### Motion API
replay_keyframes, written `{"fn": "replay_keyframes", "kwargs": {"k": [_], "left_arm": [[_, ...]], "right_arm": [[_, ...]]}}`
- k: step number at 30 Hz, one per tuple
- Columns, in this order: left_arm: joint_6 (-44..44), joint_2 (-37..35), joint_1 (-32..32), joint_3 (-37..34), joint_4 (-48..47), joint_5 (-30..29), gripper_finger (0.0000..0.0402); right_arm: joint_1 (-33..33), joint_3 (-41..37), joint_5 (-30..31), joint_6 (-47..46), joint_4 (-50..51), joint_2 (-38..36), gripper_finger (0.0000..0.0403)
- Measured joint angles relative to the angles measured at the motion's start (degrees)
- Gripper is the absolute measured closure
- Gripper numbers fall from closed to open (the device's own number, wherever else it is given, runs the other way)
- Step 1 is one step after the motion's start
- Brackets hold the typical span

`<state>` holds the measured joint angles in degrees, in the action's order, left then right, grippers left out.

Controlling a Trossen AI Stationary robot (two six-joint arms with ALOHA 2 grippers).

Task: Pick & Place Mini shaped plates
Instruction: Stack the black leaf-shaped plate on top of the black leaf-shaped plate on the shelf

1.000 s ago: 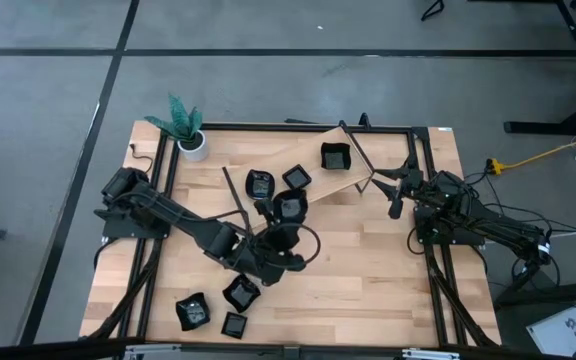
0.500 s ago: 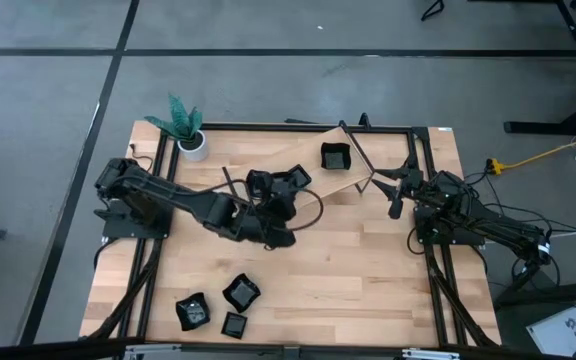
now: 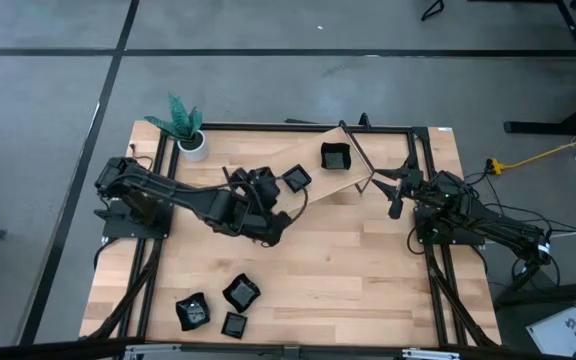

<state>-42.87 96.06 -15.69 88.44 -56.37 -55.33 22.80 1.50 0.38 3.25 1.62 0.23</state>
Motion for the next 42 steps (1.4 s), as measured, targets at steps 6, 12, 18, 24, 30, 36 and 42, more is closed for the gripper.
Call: {"fn": "replay_keyframes", "kwargs": {"k": [6,12,18,24,30,36,42], "left_arm": [[-13.18,1.76,2.86,-0.01,-1.24,-0.52,0.04],[-16.61,2.99,4.27,-0.08,-1.9,-0.45,0.0397],[-16.07,2.86,4.25,-0.09,-1.76,-0.28,0.0396],[-15.09,2.86,4.22,-0.07,-2.75,-0.32,0.0396],[-15.09,2.86,4.23,-0.07,-3.54,1.13,0.0387],[-15.09,2.86,4.53,-0.05,-3.58,1.43,0.0342],[-14.79,2.86,4.57,-0.04,-3.61,1.44,0.0297]], "right_arm": [[0.01,0.0,0.0,0.0,-0.02,0.0,0.0249],[-0.01,0.0,0.0,0.0,-0.02,0.02,0.0249],[-0.01,0.0,0.01,0.0,-0.01,0.04,0.0249],[0.01,0.0,0.02,0.0,-0.02,0.04,0.0249],[0.01,0.0,0.0,0.0,-0.01,0.04,0.0249],[-0.01,0.0,0.0,0.0,-0.02,0.07,0.0249],[-0.01,0.0,0.0,0.0,-0.02,0.07,0.0249]]}}
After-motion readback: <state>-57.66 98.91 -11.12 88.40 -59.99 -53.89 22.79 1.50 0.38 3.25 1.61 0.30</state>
